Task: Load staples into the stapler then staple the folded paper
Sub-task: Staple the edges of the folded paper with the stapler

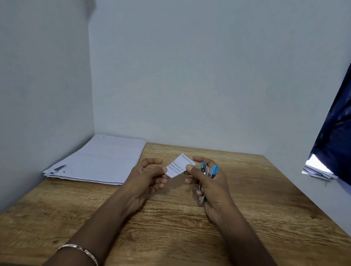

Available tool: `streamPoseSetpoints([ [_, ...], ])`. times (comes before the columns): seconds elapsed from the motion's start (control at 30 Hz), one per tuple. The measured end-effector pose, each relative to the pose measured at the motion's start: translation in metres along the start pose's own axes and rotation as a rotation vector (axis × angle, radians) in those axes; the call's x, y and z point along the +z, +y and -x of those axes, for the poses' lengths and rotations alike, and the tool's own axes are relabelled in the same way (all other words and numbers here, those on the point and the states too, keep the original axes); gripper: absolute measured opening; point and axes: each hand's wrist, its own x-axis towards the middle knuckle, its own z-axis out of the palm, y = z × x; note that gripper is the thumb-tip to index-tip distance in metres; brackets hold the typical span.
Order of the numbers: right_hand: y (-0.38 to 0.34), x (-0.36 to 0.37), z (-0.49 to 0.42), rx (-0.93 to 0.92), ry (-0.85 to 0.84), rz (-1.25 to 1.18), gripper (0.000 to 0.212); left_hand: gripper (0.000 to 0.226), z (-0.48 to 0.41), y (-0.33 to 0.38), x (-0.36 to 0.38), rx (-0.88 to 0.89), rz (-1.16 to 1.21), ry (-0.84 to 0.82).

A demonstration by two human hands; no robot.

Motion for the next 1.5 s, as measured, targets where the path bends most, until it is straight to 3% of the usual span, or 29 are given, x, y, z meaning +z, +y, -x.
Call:
streamPoseSetpoints([
  [0.13, 0.002, 0.003, 0.004, -0.155, -0.144, 0.177, 0.03, 0.016, 0.0, 0.002, -0.004, -0.109, 0.127, 0.0],
  [0.3, 0.0, 0.007, 0.01, -0.344, -0.088, 0.402, 0.007, 0.014, 0.004, 0.004, -0.003, -0.249, 0.213, 0.002],
  [0.5, 0.002, 0.003, 0.007, -0.238, 0.085, 0.365, 0.022, 0.028, 0.004, 0.004, -0.001, -0.217, -0.017, -0.107],
  [0.7, 0.001, 0.001, 0.004, -0.049, 0.113, 0.262, 0.039, 0.017, 0.009, 0.004, 0.001, -0.092, -0.178, -0.198],
  [0.9, -0.001, 0.0, 0.002, 0.022, 0.083, 0.108, 0.015, 0.013, 0.007, 0.004, -0.001, -0.112, -0.123, -0.175],
  [1.07, 0.002, -0.001, 0.002, 0.014, 0.099, 0.159, 0.02, 0.015, 0.007, 0.004, -0.002, -0.122, -0.094, -0.195],
  [1.2, 0.001, 0.0, 0.001, -0.033, 0.103, 0.168, 0.014, 0.039, 0.003, 0.002, -0.002, -0.178, 0.046, -0.144],
  [1.3, 0.002, 0.0, 0.0, -0.045, 0.044, 0.167, 0.01, 0.035, 0.002, 0.001, -0.002, -0.16, 0.082, -0.122],
  [1.4, 0.004, 0.001, -0.001, 0.007, 0.04, 0.197, 0.021, 0.024, 0.002, -0.001, -0.002, -0.096, 0.106, -0.115],
  [1.5, 0.005, 0.002, -0.003, 0.092, 0.022, 0.188, 0.042, 0.033, 0.0, 0.0, -0.004, -0.036, 0.154, -0.035],
])
